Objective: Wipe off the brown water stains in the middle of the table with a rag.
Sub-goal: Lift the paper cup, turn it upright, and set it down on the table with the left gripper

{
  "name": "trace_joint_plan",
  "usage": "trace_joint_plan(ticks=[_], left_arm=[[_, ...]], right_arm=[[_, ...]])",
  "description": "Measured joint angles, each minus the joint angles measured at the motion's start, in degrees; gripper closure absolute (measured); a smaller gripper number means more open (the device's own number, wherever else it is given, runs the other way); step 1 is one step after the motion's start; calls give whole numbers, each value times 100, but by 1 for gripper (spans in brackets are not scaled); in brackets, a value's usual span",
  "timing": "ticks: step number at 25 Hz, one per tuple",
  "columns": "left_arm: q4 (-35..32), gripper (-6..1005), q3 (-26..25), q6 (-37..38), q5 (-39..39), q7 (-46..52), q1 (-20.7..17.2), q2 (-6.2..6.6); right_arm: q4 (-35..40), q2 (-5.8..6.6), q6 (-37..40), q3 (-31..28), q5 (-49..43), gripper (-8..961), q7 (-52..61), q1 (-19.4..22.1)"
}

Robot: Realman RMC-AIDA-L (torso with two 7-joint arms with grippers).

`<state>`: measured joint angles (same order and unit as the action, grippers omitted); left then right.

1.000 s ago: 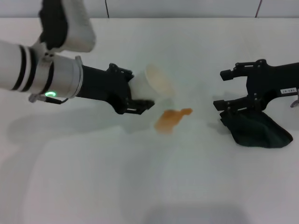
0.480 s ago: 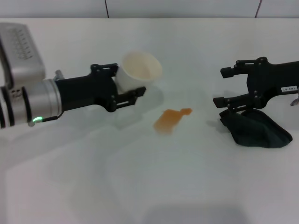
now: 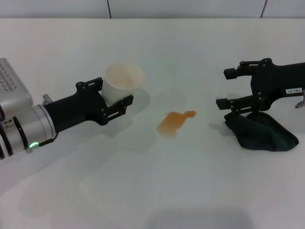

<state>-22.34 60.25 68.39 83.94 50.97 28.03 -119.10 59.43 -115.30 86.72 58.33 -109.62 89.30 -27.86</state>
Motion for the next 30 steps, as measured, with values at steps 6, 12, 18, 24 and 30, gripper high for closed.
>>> trace_joint_plan(ticks=[6, 12, 18, 24, 30], left_arm=[[529, 396, -4, -390, -17, -189, 221, -14], [978, 394, 5, -525, -245, -692, 357, -52], [1152, 394, 11, -545, -381, -860, 344, -56], [1290, 393, -11, -655, -478, -848, 294, -38], [1297, 328, 12, -709, -469, -812, 217, -42]], right_arm=[[-2, -1, 0, 11, 3, 106, 0, -4], [-3, -1, 3, 20, 3, 106, -3, 12], [-3, 4, 29, 21, 0, 107, -1, 37], [-3, 13, 45, 20, -15, 107, -1, 95], [-3, 16, 56, 20, -31, 107, -6, 106]])
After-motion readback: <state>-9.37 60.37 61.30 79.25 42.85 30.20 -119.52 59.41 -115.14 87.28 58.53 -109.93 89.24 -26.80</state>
